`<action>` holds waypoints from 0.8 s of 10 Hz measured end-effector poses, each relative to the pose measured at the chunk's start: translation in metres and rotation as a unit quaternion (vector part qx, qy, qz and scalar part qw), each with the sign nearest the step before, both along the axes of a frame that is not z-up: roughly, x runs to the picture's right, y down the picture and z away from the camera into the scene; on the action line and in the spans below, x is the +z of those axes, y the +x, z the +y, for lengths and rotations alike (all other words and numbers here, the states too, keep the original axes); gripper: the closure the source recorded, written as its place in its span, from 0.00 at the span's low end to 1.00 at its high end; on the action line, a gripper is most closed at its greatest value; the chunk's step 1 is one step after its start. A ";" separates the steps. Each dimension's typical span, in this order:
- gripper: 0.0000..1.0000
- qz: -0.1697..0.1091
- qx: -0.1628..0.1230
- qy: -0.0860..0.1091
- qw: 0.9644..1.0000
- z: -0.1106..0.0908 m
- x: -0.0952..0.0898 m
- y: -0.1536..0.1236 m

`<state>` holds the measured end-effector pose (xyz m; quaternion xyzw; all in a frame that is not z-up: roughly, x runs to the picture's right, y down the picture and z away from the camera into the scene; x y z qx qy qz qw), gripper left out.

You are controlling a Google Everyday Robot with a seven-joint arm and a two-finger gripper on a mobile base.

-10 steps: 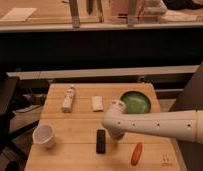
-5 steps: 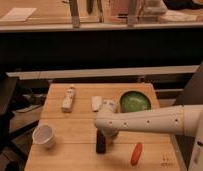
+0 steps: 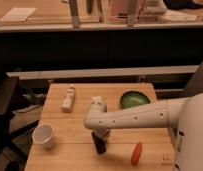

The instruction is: Push the eraser across the table

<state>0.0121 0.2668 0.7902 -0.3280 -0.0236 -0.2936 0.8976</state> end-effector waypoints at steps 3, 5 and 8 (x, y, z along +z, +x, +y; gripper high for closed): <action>1.00 -0.004 -0.008 0.005 1.000 -0.004 0.004 -0.020; 1.00 -0.007 -0.014 0.008 1.000 -0.009 0.009 -0.030; 1.00 -0.009 -0.020 0.013 1.000 -0.018 0.012 -0.043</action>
